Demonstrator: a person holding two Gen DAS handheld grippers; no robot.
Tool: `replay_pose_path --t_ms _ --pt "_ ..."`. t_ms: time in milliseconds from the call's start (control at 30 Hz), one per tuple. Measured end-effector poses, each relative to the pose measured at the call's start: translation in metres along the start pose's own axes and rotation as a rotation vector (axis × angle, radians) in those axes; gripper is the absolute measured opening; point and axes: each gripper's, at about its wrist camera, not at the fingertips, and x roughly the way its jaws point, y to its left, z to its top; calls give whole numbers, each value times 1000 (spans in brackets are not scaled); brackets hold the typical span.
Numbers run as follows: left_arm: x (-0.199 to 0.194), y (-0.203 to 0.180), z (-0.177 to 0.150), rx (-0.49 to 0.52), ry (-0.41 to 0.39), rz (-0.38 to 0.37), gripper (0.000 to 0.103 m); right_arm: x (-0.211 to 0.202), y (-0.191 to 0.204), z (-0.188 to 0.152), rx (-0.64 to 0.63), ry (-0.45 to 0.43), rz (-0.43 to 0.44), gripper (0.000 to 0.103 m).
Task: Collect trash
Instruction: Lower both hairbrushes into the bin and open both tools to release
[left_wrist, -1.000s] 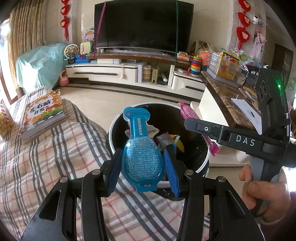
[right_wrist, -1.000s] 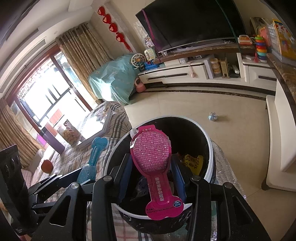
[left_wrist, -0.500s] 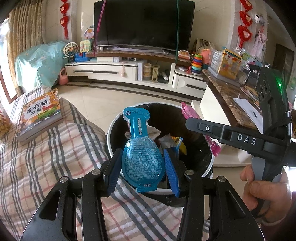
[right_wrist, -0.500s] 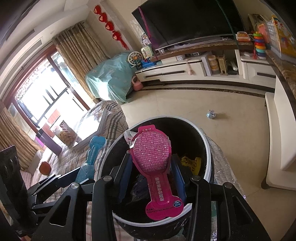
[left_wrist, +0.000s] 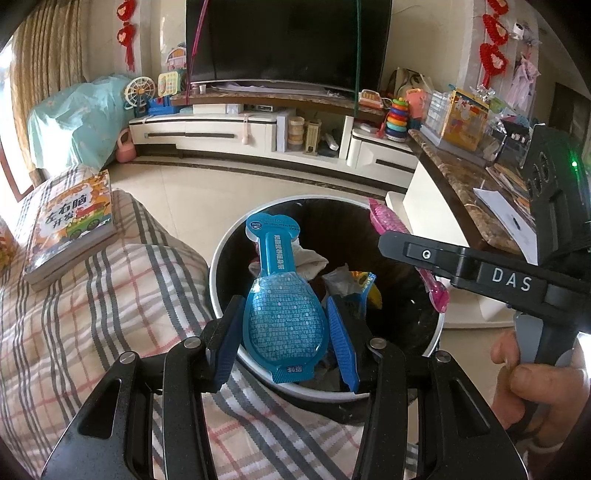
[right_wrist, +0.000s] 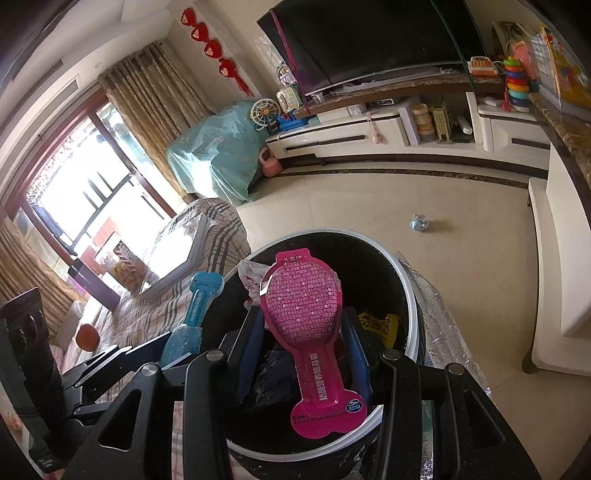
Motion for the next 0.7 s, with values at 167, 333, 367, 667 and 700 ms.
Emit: replay_pose_path --t_ms 167,333,367,667,700 --pt "4 -2 2 -2 7 0 44 2 0 1 4 3 0 44" --pt "7 -1 2 -2 15 2 44 3 -2 1 10 4 2 44" --pt "8 -1 2 -2 16 3 44 3 -2 2 11 4 3 44" --pt "10 0 5 -3 20 4 44 4 -3 2 10 6 2 44" --pt "11 0 6 -3 20 5 44 4 -3 2 11 6 3 44"
